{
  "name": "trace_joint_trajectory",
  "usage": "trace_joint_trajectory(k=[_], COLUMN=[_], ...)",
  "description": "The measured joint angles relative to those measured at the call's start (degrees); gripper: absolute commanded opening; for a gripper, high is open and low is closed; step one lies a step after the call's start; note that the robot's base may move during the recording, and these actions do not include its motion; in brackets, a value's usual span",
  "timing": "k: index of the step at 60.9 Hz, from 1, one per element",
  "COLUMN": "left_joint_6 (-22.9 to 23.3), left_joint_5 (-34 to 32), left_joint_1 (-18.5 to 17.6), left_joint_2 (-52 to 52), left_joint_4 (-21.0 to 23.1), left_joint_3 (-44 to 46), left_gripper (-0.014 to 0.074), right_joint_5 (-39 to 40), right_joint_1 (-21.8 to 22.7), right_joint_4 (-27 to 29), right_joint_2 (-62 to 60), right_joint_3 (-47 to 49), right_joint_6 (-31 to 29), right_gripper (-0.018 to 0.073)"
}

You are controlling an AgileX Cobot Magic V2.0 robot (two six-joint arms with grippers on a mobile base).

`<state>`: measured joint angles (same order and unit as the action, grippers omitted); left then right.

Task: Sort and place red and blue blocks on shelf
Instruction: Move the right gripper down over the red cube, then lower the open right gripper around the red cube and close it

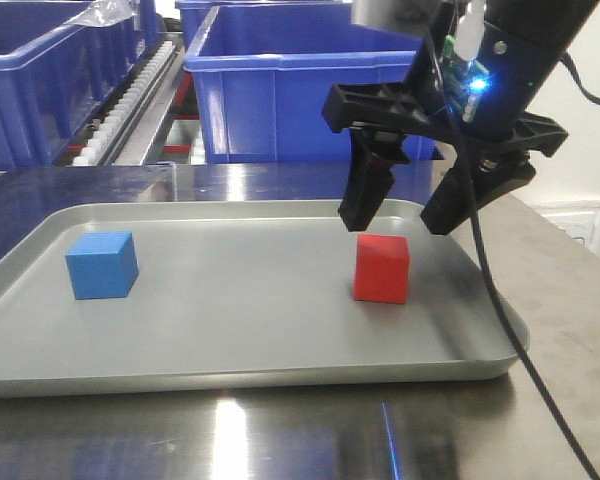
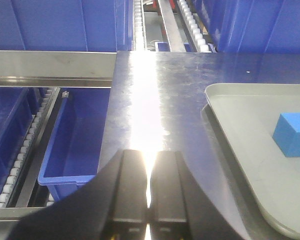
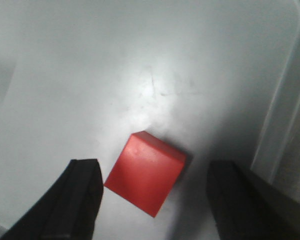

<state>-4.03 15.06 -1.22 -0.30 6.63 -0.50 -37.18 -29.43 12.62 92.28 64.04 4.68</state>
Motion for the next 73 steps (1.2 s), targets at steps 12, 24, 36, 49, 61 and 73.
trace_joint_trajectory(k=[12,24,36,49,61,73], left_joint_6=[0.0,0.0,0.0,0.0,0.0,0.0], left_joint_5=[0.0,0.0,0.0,0.0,0.0,0.0], left_joint_1=[0.0,0.0,0.0,0.0,0.0,0.0], left_joint_2=[0.0,0.0,0.0,0.0,0.0,0.0], left_joint_4=[0.0,0.0,0.0,0.0,0.0,0.0], left_joint_3=[0.0,0.0,0.0,0.0,0.0,0.0], left_gripper=[0.0122,0.0122,0.0122,0.0122,0.0122,0.0122], right_joint_5=[0.1,0.1,0.1,-0.3,-2.8,-4.1], right_joint_1=[0.0,0.0,0.0,-0.6,-0.6,-0.6], right_joint_4=[0.0,0.0,0.4,0.7,0.7,0.7], right_joint_2=[0.0,0.0,0.0,1.6,4.8,5.8], right_joint_3=[0.0,0.0,0.0,0.8,4.7,6.1], right_joint_6=[3.2,4.3,4.3,4.4,4.5,4.6], right_gripper=[0.0552,0.0552,0.055,0.055,0.055,0.055])
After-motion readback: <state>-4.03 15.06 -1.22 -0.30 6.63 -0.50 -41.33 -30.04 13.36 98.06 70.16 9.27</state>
